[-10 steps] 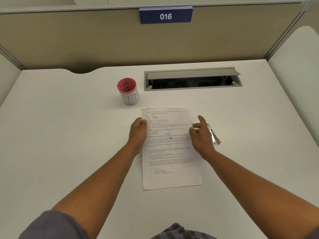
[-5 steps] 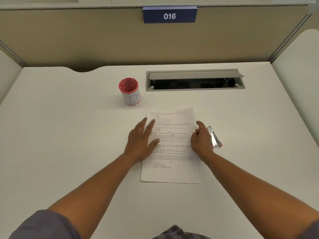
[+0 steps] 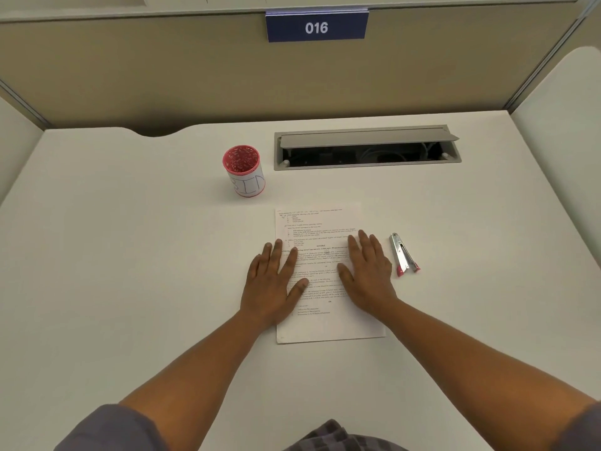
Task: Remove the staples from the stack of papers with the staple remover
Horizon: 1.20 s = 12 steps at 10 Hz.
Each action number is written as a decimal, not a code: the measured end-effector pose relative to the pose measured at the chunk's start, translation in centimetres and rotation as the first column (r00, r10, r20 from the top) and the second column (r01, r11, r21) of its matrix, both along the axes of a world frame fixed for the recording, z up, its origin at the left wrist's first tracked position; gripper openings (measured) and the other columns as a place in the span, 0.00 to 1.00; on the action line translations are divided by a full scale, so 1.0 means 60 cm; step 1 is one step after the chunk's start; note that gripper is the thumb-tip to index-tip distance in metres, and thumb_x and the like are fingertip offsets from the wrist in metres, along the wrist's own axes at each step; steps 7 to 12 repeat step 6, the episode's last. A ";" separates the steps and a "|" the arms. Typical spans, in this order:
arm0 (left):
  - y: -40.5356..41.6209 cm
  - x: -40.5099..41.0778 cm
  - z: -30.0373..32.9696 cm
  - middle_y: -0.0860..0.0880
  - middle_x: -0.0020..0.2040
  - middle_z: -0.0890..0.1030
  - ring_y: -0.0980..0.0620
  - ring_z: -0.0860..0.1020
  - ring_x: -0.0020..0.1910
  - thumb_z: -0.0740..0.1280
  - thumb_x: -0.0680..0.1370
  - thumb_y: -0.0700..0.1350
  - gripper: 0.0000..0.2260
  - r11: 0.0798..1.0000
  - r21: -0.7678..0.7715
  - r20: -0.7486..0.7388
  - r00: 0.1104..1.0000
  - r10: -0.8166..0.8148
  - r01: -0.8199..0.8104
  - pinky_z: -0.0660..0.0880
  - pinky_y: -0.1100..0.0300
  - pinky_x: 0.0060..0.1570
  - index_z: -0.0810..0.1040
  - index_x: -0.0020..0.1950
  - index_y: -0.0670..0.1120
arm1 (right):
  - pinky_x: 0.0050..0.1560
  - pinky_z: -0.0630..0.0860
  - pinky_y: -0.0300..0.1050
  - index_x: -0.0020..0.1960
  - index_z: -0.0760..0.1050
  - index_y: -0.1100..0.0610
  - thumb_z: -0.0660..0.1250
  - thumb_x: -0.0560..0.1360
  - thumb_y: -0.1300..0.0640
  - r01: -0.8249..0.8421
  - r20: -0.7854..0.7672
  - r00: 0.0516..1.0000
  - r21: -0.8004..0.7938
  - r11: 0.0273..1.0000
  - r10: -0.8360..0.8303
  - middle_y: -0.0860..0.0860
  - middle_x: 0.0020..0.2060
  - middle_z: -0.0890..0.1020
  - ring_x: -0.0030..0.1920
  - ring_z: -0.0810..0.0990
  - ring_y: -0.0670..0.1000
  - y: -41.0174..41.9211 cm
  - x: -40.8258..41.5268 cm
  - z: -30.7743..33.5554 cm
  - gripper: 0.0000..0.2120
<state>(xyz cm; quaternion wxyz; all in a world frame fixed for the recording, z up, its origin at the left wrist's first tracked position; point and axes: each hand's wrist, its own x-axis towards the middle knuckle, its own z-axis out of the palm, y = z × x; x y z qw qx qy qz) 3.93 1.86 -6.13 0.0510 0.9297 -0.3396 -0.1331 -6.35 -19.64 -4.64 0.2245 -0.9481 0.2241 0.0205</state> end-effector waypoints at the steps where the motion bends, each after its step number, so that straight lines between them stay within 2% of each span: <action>1: 0.002 0.001 -0.003 0.46 0.85 0.42 0.45 0.41 0.84 0.40 0.80 0.70 0.35 1.000 -0.021 0.016 1.000 -0.008 0.008 0.43 0.47 0.82 0.44 0.84 0.56 | 0.78 0.48 0.57 0.83 0.45 0.50 0.51 0.84 0.41 -0.086 -0.071 0.994 -0.055 0.995 0.082 0.50 0.83 0.44 0.82 0.39 0.53 0.004 -0.007 -0.008 0.32; 3: 0.002 0.002 -0.004 0.47 0.85 0.41 0.45 0.40 0.84 0.41 0.80 0.70 0.35 1.000 -0.002 0.037 0.999 -0.014 0.014 0.43 0.47 0.81 0.42 0.84 0.57 | 0.78 0.47 0.55 0.83 0.47 0.50 0.49 0.84 0.40 -0.101 -0.103 0.991 -0.098 0.990 0.091 0.50 0.83 0.46 0.82 0.40 0.52 0.004 -0.009 -0.011 0.31; 5: 0.001 0.005 -0.003 0.48 0.85 0.39 0.46 0.40 0.84 0.43 0.81 0.68 0.34 0.999 -0.051 -0.002 1.000 0.004 -0.004 0.42 0.48 0.81 0.43 0.84 0.57 | 0.78 0.47 0.56 0.83 0.48 0.50 0.49 0.84 0.40 -0.091 -0.096 0.992 -0.073 0.993 0.083 0.50 0.83 0.46 0.82 0.40 0.52 0.004 -0.009 -0.008 0.31; 6: -0.001 0.004 0.008 0.49 0.84 0.35 0.47 0.37 0.84 0.45 0.82 0.67 0.34 0.997 -0.072 -0.011 1.000 0.003 -0.003 0.41 0.48 0.81 0.38 0.84 0.57 | 0.78 0.48 0.57 0.83 0.47 0.50 0.49 0.84 0.40 -0.110 -0.084 0.991 -0.093 0.990 0.103 0.49 0.83 0.44 0.82 0.40 0.52 0.008 -0.006 0.001 0.32; 12: -0.001 0.004 0.008 0.49 0.84 0.35 0.47 0.37 0.84 0.45 0.82 0.67 0.34 0.997 -0.072 -0.011 1.000 0.003 -0.003 0.41 0.48 0.81 0.38 0.84 0.57 | 0.78 0.48 0.57 0.83 0.47 0.50 0.49 0.84 0.40 -0.110 -0.084 0.991 -0.093 0.990 0.103 0.49 0.83 0.44 0.82 0.40 0.52 0.008 -0.006 0.001 0.32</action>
